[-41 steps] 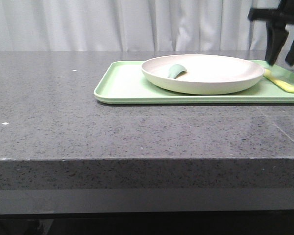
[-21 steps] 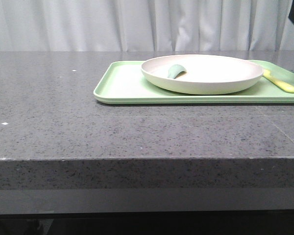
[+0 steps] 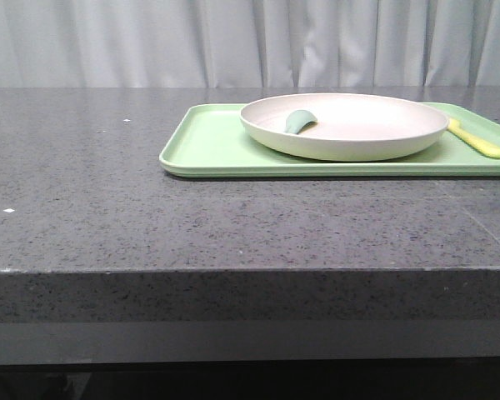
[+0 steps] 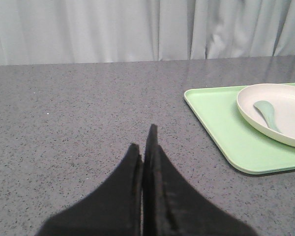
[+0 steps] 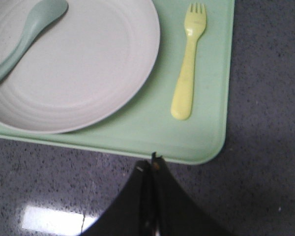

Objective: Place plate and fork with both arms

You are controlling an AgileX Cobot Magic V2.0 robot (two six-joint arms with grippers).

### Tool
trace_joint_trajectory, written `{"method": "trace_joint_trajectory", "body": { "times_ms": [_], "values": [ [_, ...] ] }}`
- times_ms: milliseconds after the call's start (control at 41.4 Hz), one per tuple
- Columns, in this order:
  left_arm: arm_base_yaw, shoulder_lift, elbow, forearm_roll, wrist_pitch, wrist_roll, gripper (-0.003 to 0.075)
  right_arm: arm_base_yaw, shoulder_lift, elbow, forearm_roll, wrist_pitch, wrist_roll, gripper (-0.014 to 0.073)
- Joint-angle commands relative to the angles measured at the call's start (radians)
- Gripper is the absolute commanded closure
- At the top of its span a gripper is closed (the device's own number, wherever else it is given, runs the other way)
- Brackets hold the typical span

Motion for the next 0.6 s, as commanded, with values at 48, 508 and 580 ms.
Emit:
{"method": "trace_joint_trajectory", "body": {
  "times_ms": [48,508,580],
  "values": [
    [-0.001,0.006,-0.027,-0.001,-0.081,-0.001,0.0738,0.0,-0.206,0.166,-0.001,-0.17,-0.013,0.0661],
    [-0.001,0.006,-0.027,-0.001,-0.081,-0.001,0.0738,0.0,-0.782,0.578,-0.002,-0.362,-0.015,0.0661],
    [-0.001,0.006,-0.027,-0.001,-0.081,-0.001,0.0738,0.0,-0.828,0.578,-0.002,-0.38,-0.015,0.0661]
  ]
}}
